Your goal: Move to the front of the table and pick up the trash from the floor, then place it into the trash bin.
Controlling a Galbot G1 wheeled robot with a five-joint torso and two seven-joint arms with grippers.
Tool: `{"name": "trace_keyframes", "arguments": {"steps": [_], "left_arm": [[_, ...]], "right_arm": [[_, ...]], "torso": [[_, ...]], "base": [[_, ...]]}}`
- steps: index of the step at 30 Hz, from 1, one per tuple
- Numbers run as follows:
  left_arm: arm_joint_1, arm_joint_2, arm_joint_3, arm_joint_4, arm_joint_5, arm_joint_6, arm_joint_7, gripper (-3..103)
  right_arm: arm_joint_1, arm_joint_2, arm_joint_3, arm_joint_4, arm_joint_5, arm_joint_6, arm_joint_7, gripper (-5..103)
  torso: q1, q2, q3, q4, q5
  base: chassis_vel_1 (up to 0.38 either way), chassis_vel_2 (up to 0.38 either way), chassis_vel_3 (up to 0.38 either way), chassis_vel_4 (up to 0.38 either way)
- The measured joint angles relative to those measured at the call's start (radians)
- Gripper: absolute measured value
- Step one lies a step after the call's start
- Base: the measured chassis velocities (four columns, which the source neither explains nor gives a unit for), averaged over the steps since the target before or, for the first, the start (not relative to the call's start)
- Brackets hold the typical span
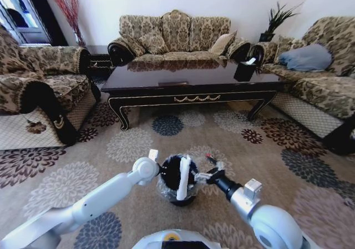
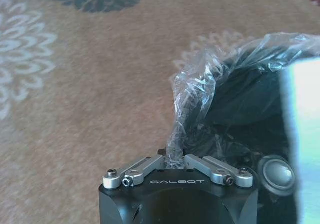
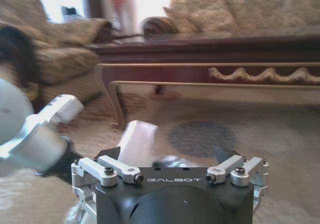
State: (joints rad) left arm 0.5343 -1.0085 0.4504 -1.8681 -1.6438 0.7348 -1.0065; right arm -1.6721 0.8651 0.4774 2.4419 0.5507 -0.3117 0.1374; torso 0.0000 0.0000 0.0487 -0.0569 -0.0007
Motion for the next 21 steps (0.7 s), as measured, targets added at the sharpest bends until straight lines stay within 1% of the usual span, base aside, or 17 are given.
{"name": "trace_keyframes", "arguments": {"steps": [1,2,3,5,7,8,9,10,11,13,14,15,17,18,19,20,21], "left_arm": [[-0.003,-0.016,0.017,-0.005,-0.007,0.000,-0.006,0],[-0.005,-0.024,0.027,-0.008,-0.010,0.000,-0.013,0],[-0.009,-0.032,0.038,-0.008,-0.012,0.000,-0.018,0],[-0.009,-0.035,0.043,-0.010,-0.015,0.000,-0.019,0],[-0.012,-0.036,0.048,-0.013,-0.017,0.000,-0.020,0],[-0.014,-0.036,0.049,-0.012,-0.017,0.000,-0.022,0],[-0.015,-0.033,0.048,-0.011,-0.018,0.000,-0.022,0],[-0.016,-0.029,0.047,-0.011,-0.018,0.000,-0.022,0],[-0.016,-0.029,0.047,-0.011,-0.018,0.000,-0.022,0],[-0.018,-0.025,0.047,-0.012,-0.020,0.000,-0.023,0],[-0.015,-0.024,0.043,-0.016,-0.023,0.000,-0.023,0],[-0.013,-0.023,0.041,-0.018,-0.022,0.000,-0.024,0],[-0.010,-0.023,0.039,-0.019,-0.022,0.000,-0.024,0],[-0.006,-0.024,0.037,-0.021,-0.023,0.000,-0.023,0],[-0.003,-0.023,0.035,-0.022,-0.024,0.000,-0.023,0],[-0.001,-0.020,0.035,-0.022,-0.022,0.001,-0.025,0],[0.002,-0.017,0.033,-0.022,-0.022,0.001,-0.026,0]], "right_arm": [[0.006,0.005,0.000,-0.027,-0.025,0.016,-0.001,100],[0.006,0.008,-0.001,-0.030,-0.015,-0.005,0.026,100],[0.007,0.011,0.005,-0.049,-0.049,0.016,0.028,100],[0.006,0.009,0.015,-0.059,-0.045,0.028,0.014,100],[0.002,0.004,0.022,-0.044,0.018,-0.011,0.040,100],[0.007,0.004,0.029,-0.050,-0.010,0.002,0.041,100],[0.012,-0.002,0.045,-0.048,0.027,-0.001,0.029,100],[0.008,-0.004,0.044,-0.025,0.070,-0.047,0.057,100],[0.008,-0.004,0.044,-0.025,0.070,-0.047,0.057,100],[0.019,0.000,0.050,-0.049,-0.034,-0.006,0.048,100],[0.012,-0.002,0.047,-0.040,0.077,-0.035,0.051,100],[0.010,0.004,0.043,-0.020,0.088,-0.085,0.093,100],[0.010,0.008,0.045,-0.026,0.055,-0.057,0.077,100],[0.006,0.009,0.044,-0.025,0.091,-0.041,0.052,100],[0.003,0.011,0.041,-0.008,0.174,-0.087,0.084,100],[0.005,0.021,0.038,0.015,0.170,-0.140,0.125,100],[0.002,0.023,0.045,0.004,0.112,-0.074,0.054,100]], "torso": [[0.000,0.000,0.000,0.0009,0.0013],[0.000,0.000,0.000,0.0008,0.0014],[0.000,0.000,0.000,0.0006,0.0003],[0.000,0.000,0.000,0.0005,0.0008],[0.000,0.000,0.000,0.0006,0.0010],[0.000,0.000,0.000,0.0000,0.0003],[0.000,0.000,0.000,0.0013,0.0009],[0.000,0.000,0.000,0.0009,0.0012],[0.000,0.000,0.000,0.0009,0.0012],[0.000,0.000,0.000,0.0010,0.0000],[0.000,0.000,0.000,0.0011,0.0013],[0.000,0.000,0.000,0.0004,0.0011],[0.000,0.000,0.000,0.0003,-0.0001],[0.000,0.000,0.000,0.0009,0.0002],[0.000,0.000,0.000,0.0008,0.0008],[0.000,0.000,0.000,0.0005,0.0006],[0.000,0.000,0.000,0.0005,0.0004]], "base": [[0.000,0.000,0.000,0.000],[0.000,0.000,0.000,0.000],[0.000,0.000,0.000,0.000],[0.000,0.000,0.000,0.000],[0.000,0.000,0.000,0.000],[0.000,0.000,0.000,0.000],[0.000,0.000,0.000,0.000],[0.000,0.000,0.000,0.000],[0.000,0.000,0.000,0.000],[0.000,0.000,0.000,0.000],[0.000,0.000,0.000,0.000],[0.000,0.000,0.000,0.000],[0.000,0.000,0.000,0.000],[0.000,0.000,0.000,0.000],[0.000,0.000,0.000,0.000],[0.000,0.000,0.000,0.000],[0.000,0.000,0.000,0.000]]}}
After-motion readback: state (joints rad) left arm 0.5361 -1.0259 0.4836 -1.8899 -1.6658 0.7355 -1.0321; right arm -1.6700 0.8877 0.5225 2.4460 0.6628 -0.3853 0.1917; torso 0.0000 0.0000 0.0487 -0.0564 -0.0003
